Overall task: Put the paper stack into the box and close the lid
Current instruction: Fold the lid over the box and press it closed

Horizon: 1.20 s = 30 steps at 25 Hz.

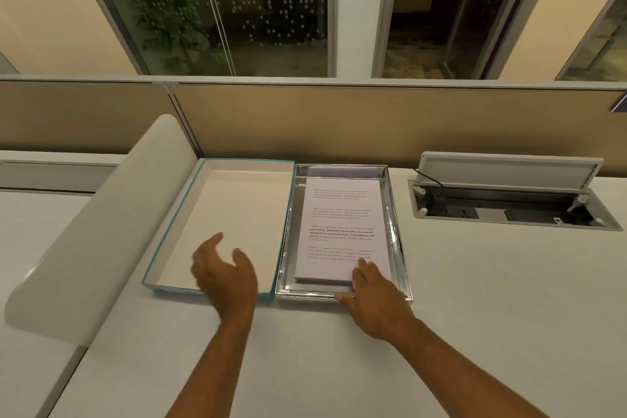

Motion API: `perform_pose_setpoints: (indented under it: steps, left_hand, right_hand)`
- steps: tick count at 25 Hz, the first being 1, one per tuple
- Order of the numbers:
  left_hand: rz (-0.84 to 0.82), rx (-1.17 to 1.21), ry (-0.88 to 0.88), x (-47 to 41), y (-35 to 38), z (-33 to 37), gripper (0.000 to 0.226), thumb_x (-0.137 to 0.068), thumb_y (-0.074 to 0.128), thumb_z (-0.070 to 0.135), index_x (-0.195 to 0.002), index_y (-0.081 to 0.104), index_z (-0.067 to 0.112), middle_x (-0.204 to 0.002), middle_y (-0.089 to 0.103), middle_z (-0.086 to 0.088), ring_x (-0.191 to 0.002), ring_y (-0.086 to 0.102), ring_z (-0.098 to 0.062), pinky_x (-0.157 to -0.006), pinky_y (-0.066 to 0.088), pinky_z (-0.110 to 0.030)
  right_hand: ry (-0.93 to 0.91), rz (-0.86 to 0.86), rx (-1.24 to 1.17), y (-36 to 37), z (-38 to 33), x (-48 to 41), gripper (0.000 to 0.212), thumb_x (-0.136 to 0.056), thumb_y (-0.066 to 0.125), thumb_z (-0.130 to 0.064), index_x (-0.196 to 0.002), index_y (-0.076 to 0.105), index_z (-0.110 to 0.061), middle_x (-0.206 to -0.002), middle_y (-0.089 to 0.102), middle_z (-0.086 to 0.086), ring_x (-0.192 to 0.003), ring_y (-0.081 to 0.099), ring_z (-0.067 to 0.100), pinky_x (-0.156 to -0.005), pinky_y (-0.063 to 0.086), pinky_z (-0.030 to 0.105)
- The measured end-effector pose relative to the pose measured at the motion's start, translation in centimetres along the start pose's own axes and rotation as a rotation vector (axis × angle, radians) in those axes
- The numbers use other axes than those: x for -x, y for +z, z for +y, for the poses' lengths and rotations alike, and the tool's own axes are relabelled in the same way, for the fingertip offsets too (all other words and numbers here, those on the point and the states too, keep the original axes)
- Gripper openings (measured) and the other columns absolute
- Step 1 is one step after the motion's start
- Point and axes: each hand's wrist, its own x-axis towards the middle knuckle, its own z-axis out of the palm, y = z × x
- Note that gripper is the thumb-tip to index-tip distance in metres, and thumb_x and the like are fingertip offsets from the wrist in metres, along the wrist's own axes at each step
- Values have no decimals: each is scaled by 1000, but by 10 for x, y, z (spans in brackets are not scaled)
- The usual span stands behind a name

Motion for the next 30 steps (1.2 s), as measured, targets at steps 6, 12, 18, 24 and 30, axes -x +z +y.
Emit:
perform_pose_setpoints:
  steps: [6,12,18,24,30]
  left_hand:
    - [-93,-350,-478,-16,-30,-68,106,-93,70,49,-163,11,-5,-174,13,-23,-162,6,-40,-127,12,-63]
    - [-208,-373,-578,-15,-25,-72,80,-89,70,48,-146,46,-4,-157,43,-28,-151,29,-46,-123,26,-63]
    - [-74,397,-505,-7,-38,-57,73,-94,74,11,-156,37,17,-140,54,0,-117,61,-25,-103,55,-44]
    - [-102,630,-391,-5,-42,-49,77,-85,84,1,-150,48,23,-144,61,-7,-122,69,-35,-102,59,-50]
    - [-201,606,-209,8,-35,-18,85,-83,83,-7,-149,38,22,-134,63,-22,-119,68,-40,-101,59,-49]
  right_hand:
    - [30,-36,-1,7,-1,0,100,-88,9,-75,-163,16,-9,-175,6,10,-161,7,30,-130,19,46]
    - [20,-55,9,8,1,1,89,-99,24,-68,-164,12,-8,-175,2,10,-162,4,30,-130,17,45]
    - [26,-39,-39,6,0,2,116,-77,-3,-84,-164,12,-9,-175,3,10,-162,4,29,-130,15,45]
    - [31,-43,-66,8,2,0,130,-62,-10,-88,-164,12,-9,-175,2,9,-162,4,28,-130,15,44]
    - [7,-55,-26,15,8,-7,89,-99,31,-67,-164,13,-9,-175,4,9,-161,5,29,-130,17,45]
